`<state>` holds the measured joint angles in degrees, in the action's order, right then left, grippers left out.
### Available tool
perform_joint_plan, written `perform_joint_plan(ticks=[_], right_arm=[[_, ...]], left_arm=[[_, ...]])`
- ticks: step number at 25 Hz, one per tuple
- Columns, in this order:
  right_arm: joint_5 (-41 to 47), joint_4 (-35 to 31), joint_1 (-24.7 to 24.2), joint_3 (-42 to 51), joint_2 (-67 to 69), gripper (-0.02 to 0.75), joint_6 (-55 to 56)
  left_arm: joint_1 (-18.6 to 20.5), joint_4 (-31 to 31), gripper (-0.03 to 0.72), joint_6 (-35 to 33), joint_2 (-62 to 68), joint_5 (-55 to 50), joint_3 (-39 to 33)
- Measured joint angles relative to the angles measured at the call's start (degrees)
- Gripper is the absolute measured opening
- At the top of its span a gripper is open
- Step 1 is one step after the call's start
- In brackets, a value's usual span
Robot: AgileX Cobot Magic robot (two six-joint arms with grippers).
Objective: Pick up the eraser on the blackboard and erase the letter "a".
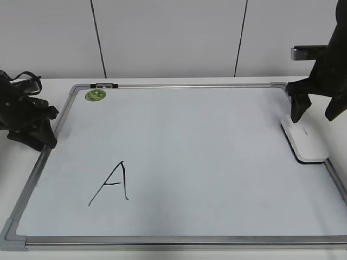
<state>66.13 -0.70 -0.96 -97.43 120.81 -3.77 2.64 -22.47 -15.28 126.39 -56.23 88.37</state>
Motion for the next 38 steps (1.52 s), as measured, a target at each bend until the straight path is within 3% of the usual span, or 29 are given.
perform_joint_plan(ticks=[4, 6, 13, 16, 29, 38], right_arm=[[3.07, -0.11, 0.00, -5.08, 0.00, 0.617, -0.71], [3.35, -0.23, 0.00, -6.40, 0.00, 0.606, -0.85], [3.73, -2.33, 0.00, -7.80, -1.13, 0.593, -1.70], [3.78, -3.28, 0.00, -7.80, -5.04, 0.593, -1.82], [5.31, -4.17, 0.00, -3.15, -31.01, 0.592, -2.63], [5.91, -4.36, 0.00, 5.95, -48.29, 0.589, -2.87]], left_arm=[[0.00, 0.13, 0.388, -0.10, 0.67, -0.96, 1.42], [0.00, 0.13, 0.439, -0.10, 1.06, -2.30, 3.95], [0.00, 0.35, 0.474, 0.51, 1.06, -12.16, 18.40], [0.00, 0.59, 0.474, 2.50, 0.01, -12.67, 21.42], [-2.37, 6.15, 0.474, 5.26, -22.35, -14.25, 20.78], [-3.32, 6.36, 0.474, 5.65, -43.18, -15.47, 5.42]])
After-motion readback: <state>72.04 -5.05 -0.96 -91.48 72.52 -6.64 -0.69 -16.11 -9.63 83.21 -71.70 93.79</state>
